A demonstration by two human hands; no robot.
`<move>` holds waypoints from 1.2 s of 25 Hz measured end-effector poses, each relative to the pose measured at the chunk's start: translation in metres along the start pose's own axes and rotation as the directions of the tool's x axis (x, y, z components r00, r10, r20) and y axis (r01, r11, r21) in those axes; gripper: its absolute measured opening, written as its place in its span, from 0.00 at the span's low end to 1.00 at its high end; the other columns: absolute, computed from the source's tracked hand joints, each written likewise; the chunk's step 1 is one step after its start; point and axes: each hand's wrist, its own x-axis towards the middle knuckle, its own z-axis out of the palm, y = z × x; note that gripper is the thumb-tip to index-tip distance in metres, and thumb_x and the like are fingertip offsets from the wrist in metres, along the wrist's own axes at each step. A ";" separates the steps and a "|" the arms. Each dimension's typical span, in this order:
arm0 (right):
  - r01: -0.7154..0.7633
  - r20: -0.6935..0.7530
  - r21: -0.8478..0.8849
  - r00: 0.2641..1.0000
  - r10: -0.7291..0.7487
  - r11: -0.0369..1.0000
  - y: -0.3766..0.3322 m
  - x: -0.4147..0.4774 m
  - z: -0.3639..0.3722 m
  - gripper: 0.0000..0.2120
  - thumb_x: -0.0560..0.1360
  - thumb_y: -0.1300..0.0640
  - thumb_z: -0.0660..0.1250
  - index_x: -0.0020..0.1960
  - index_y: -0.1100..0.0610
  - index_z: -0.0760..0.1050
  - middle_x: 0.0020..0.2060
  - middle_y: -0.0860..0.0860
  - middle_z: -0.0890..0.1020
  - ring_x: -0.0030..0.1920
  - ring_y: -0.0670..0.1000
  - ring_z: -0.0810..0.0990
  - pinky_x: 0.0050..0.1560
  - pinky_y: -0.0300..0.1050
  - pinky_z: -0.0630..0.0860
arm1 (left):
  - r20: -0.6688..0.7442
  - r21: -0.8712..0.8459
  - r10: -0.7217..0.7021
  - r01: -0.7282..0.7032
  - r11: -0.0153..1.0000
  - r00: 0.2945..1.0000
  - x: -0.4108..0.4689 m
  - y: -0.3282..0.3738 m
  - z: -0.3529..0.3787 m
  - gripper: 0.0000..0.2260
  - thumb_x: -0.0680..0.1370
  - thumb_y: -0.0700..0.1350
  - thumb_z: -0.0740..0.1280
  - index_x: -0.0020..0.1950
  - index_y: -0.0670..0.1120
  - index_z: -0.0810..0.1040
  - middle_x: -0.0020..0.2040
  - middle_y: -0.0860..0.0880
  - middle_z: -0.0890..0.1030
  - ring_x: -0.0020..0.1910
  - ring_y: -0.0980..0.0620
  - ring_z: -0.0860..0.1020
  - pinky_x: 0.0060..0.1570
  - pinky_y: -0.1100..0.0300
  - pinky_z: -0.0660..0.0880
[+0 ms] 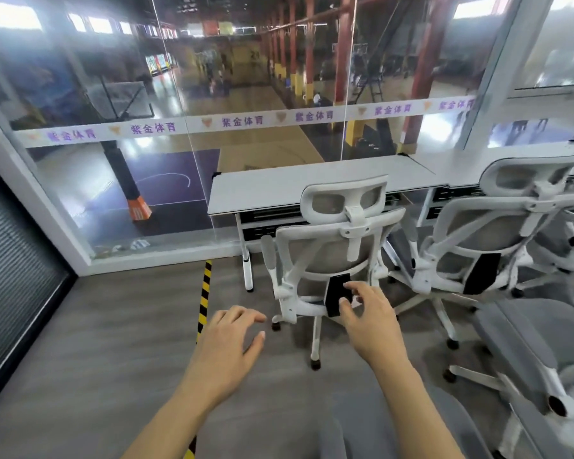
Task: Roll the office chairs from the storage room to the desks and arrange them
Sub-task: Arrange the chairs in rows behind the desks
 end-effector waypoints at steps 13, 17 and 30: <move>-0.153 -0.057 -0.092 0.987 0.148 0.984 0.035 0.235 0.059 0.13 0.78 0.52 0.65 0.63 0.47 0.75 0.55 0.47 0.76 0.51 0.49 0.76 0.58 0.54 0.75 | 0.111 -0.031 0.125 -0.123 0.992 0.986 0.260 -0.071 0.067 0.12 0.81 0.55 0.59 0.64 0.58 0.72 0.61 0.59 0.73 0.60 0.55 0.70 0.60 0.60 0.66; -0.217 -0.075 -0.184 0.976 0.207 0.959 0.043 0.301 0.081 0.18 0.77 0.51 0.65 0.67 0.48 0.72 0.62 0.51 0.74 0.61 0.57 0.74 0.62 0.56 0.72 | 0.141 -0.074 0.165 -0.156 0.985 0.976 0.340 -0.094 0.096 0.15 0.81 0.55 0.59 0.68 0.56 0.71 0.64 0.57 0.73 0.63 0.54 0.71 0.63 0.58 0.68; -0.303 -0.031 -0.323 0.950 0.310 0.897 0.120 0.397 0.094 0.38 0.70 0.38 0.69 0.74 0.55 0.63 0.71 0.54 0.71 0.71 0.59 0.69 0.70 0.59 0.67 | 0.190 0.018 0.092 -0.097 0.995 0.977 0.421 -0.106 0.204 0.16 0.80 0.50 0.59 0.67 0.51 0.72 0.59 0.51 0.78 0.62 0.45 0.75 0.61 0.49 0.75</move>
